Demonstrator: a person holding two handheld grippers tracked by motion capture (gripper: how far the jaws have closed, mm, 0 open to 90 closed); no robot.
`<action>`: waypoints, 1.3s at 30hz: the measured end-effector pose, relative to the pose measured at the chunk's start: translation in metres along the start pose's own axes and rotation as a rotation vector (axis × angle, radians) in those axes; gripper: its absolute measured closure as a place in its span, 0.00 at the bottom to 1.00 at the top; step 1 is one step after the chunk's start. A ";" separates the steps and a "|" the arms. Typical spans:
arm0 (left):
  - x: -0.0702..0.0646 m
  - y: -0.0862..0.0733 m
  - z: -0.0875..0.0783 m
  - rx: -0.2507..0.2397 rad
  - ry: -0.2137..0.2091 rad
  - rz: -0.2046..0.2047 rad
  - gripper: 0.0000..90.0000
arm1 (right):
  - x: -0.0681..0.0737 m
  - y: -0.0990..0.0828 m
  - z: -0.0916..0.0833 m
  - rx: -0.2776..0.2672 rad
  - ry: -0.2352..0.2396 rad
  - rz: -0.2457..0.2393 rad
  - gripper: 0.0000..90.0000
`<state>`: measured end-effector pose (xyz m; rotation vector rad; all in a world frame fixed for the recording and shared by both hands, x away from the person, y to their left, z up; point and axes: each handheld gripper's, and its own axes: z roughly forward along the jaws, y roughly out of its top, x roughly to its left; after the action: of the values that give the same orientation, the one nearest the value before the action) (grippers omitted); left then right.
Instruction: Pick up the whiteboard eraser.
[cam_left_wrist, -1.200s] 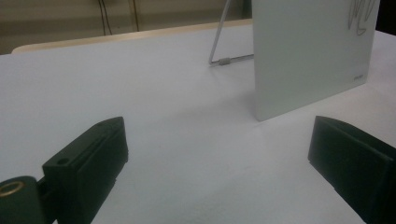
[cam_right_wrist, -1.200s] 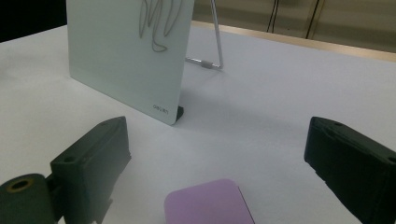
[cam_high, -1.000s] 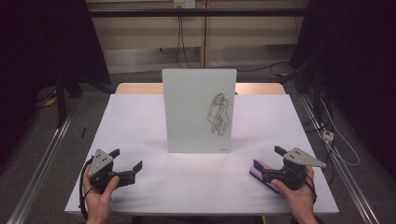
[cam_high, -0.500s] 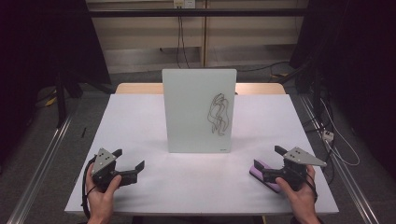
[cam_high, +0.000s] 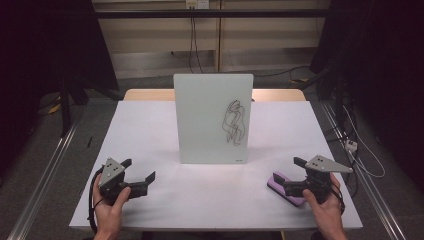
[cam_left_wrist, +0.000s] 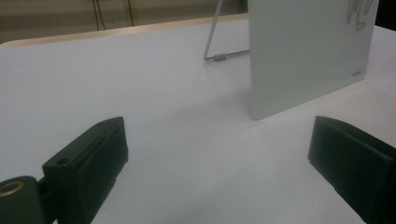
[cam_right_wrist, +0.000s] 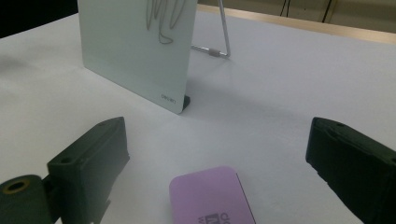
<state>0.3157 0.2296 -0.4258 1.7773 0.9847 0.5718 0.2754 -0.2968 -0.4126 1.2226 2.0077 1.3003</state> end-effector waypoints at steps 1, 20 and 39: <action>0.000 0.000 0.000 0.001 0.000 0.002 0.05 | -0.001 0.001 0.000 0.029 0.030 0.027 0.06; 0.001 0.000 -0.001 -0.001 -0.013 0.004 0.05 | 0.001 0.054 0.019 0.240 0.077 -0.127 0.12; 0.004 -0.001 -0.002 0.012 -0.013 -0.004 0.05 | -0.012 0.028 0.013 0.406 0.084 -0.135 0.24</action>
<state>0.3165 0.2340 -0.4258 1.7875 0.9845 0.5519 0.3034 -0.2957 -0.3950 1.1895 2.4519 0.9207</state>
